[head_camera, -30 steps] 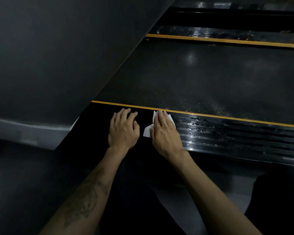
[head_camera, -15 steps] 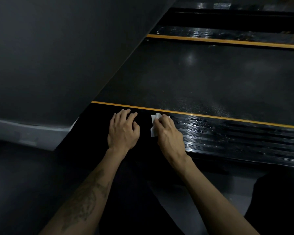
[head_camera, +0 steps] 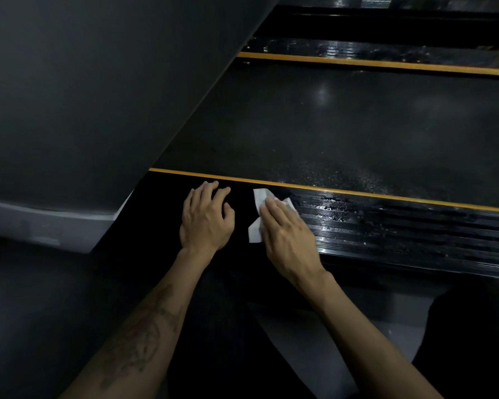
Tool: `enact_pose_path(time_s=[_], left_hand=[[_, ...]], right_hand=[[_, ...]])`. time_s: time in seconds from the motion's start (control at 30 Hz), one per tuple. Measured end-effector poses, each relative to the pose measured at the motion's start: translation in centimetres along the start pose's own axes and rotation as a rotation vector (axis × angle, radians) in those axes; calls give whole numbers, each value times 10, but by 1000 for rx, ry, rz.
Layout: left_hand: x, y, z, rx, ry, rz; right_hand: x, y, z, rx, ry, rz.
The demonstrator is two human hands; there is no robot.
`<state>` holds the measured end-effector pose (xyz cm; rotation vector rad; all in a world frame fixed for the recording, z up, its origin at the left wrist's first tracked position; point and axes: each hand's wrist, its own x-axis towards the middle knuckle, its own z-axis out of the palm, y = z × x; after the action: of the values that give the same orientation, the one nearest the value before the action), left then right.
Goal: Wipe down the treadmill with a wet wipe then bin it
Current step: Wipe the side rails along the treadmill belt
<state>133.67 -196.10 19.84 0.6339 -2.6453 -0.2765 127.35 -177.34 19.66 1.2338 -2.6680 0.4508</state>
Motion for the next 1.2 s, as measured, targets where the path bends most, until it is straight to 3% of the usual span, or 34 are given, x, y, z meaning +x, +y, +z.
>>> enact_pose_path(time_s=[0.17,0.33,0.57,0.77,0.97,1.2], left_hand=[[0,0,1,-5,-4,-10],[1,-2,2,10,-12,-6],[-1,0,3,-1,-4,-13],[0,-2,1,4,-9,-7],[-1,0,1,5,0,-11],[0,-1,0,7,-16,0]], right_hand=[[19,-3,6,43,-13,167],[-6,-15,3,26,-12,-19],[10,-15,2,44,-38,150],[-16,-7,0,48,-53,-10],[10,-13,1,50,-45,156],[-21,-11,3,76,-8,-23]])
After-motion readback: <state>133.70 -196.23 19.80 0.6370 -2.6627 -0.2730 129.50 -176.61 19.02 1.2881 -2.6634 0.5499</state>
